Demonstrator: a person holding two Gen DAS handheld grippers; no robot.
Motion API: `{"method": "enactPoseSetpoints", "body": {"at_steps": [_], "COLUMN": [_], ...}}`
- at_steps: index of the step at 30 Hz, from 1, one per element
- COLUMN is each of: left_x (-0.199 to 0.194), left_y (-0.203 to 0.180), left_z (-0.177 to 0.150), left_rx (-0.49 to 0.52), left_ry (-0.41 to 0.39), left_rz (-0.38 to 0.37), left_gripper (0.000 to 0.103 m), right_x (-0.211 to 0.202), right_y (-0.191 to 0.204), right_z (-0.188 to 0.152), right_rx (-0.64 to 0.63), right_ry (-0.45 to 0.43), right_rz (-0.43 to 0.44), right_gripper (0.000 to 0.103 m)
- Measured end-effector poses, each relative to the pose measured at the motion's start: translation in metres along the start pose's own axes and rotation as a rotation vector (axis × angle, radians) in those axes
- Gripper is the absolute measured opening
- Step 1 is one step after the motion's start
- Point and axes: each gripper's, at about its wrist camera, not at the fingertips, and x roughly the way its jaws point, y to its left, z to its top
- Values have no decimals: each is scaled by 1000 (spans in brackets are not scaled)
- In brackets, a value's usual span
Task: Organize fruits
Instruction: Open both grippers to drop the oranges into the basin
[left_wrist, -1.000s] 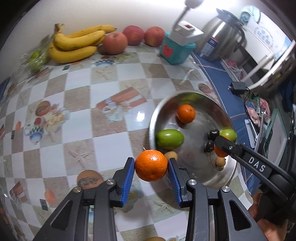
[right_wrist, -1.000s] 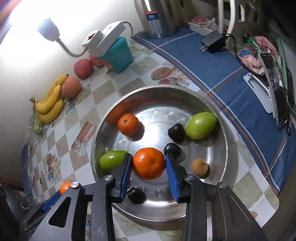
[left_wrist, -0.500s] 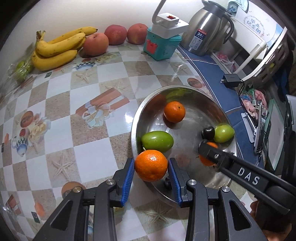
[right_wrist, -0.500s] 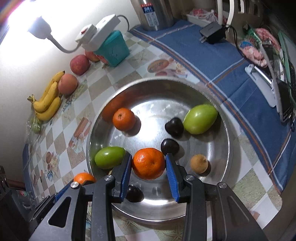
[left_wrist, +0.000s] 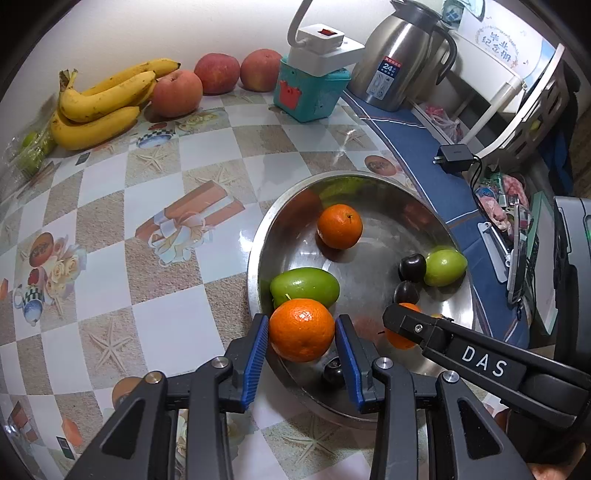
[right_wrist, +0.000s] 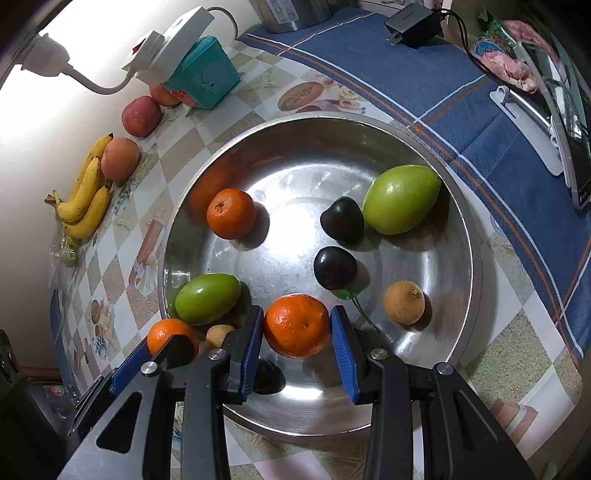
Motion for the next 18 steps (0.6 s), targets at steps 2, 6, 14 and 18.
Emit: {"method": "enactPoseSetpoints", "body": {"at_steps": [2,6,14,18], "left_x": [-1,-1,-6,-8], "left_y": [0,-1,0,1], "left_z": [0,0,1,1], "left_rx": [0,5,13,18], "left_ry": [-3,-1,-9,-12], "left_rz": [-2,3,4,13], "left_gripper": [41,42,53,53], "right_x": [0,0,-1,-1], "right_y": [0,-1,-4,-3], "right_z": [0,0,1,0], "right_rx": [3,5,17,19], "right_ry": [1,4,1,5], "right_rz": [1,0,-3,-2], "right_gripper": [39,39,39,39]}}
